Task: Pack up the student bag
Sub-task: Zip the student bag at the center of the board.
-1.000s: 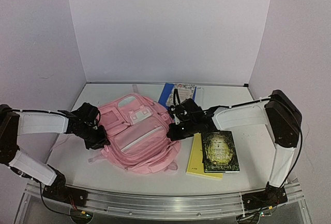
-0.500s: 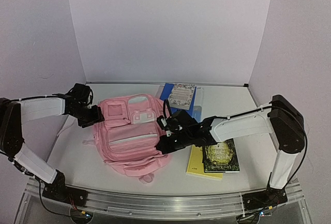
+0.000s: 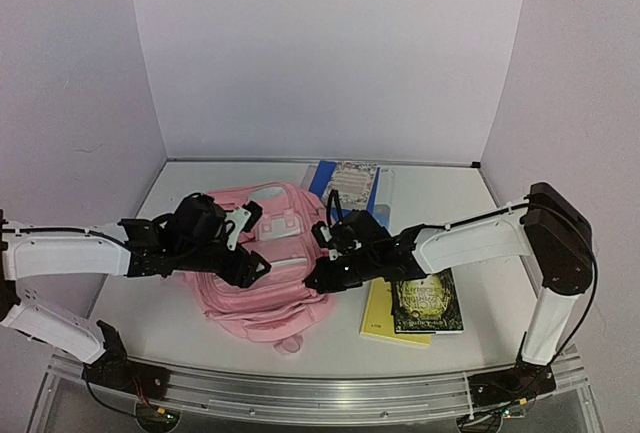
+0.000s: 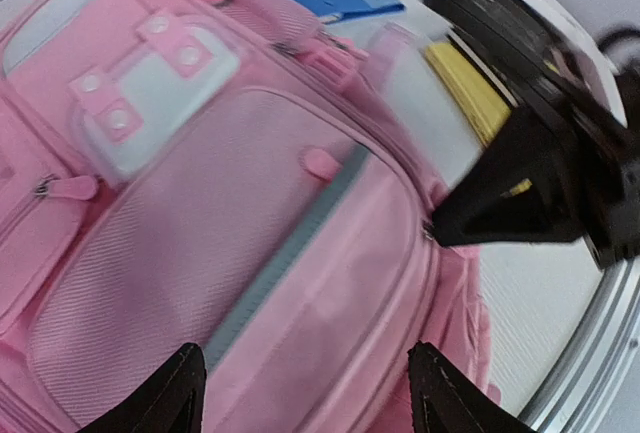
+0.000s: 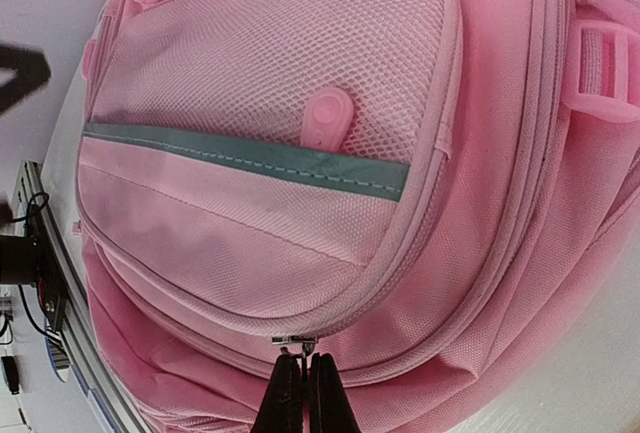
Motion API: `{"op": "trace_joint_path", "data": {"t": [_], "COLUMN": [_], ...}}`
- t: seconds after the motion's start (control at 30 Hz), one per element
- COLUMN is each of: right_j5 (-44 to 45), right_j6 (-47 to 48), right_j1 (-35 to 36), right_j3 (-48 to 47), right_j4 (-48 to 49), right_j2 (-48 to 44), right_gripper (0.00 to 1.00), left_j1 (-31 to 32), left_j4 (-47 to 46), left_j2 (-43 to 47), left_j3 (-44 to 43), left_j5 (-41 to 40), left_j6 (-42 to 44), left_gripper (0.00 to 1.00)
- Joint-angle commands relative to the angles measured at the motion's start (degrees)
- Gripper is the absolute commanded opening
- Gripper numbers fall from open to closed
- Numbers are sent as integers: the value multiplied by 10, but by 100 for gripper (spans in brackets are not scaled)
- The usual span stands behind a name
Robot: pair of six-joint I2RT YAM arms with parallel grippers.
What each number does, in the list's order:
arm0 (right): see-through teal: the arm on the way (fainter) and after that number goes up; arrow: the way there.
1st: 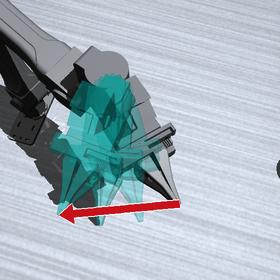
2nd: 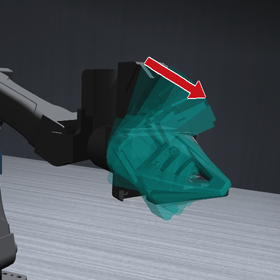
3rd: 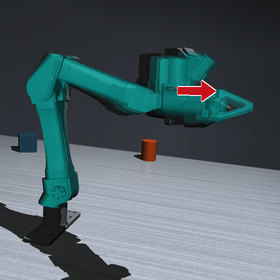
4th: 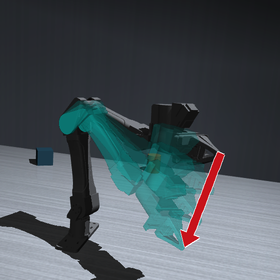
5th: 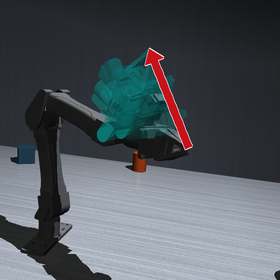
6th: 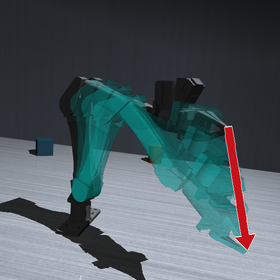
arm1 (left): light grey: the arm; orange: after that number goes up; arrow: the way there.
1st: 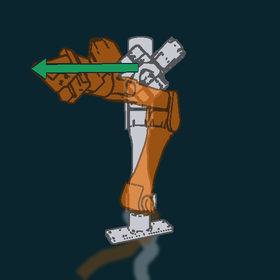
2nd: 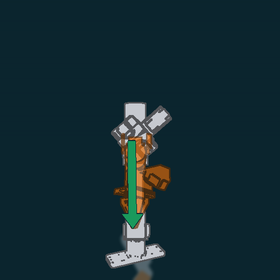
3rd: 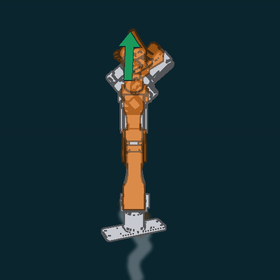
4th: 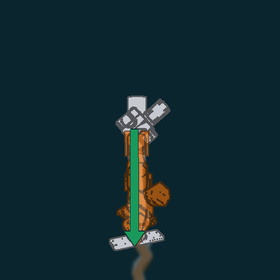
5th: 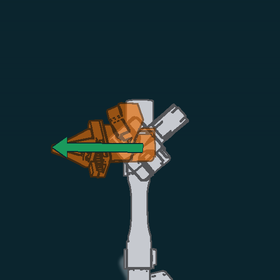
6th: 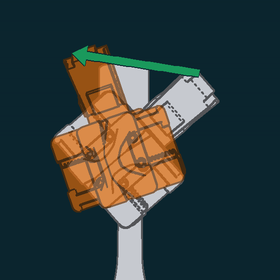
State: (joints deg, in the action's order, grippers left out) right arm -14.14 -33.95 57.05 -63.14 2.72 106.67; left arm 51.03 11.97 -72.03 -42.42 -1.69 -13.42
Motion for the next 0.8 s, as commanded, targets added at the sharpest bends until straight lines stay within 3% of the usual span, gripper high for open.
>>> {"op": "trace_joint_path", "data": {"t": [0.0, 0.13, 0.3, 0.43, 0.67, 0.77], "right_j5": [-17, -25, -30, -29, -31, -31], "right_j6": [-15, -21, -26, -28, -28, -29], "right_j1": [-13, -17, -17, -18, -20, -21], "right_j3": [6, 8, 10, 12, 16, 17], "right_j4": [44, 50, 53, 54, 57, 58], "right_j2": [-21, -18, -20, -24, -26, -26], "right_gripper": [0, 0, 0, 0, 0, 0], "left_j1": [62, 91, 121, 128, 131, 132], "left_j4": [-69, -60, -94, -121, -173, -171], "left_j2": [-6, -70, -122, -147, -160, -180], "left_j3": [8, -18, -29, -30, -17, -24], "left_j5": [-11, -12, -79, -120, -141, -146], "left_j6": [67, 88, 119, 133, 146, 145], "left_gripper": [68, 64, 59, 47, 45, 35]}}
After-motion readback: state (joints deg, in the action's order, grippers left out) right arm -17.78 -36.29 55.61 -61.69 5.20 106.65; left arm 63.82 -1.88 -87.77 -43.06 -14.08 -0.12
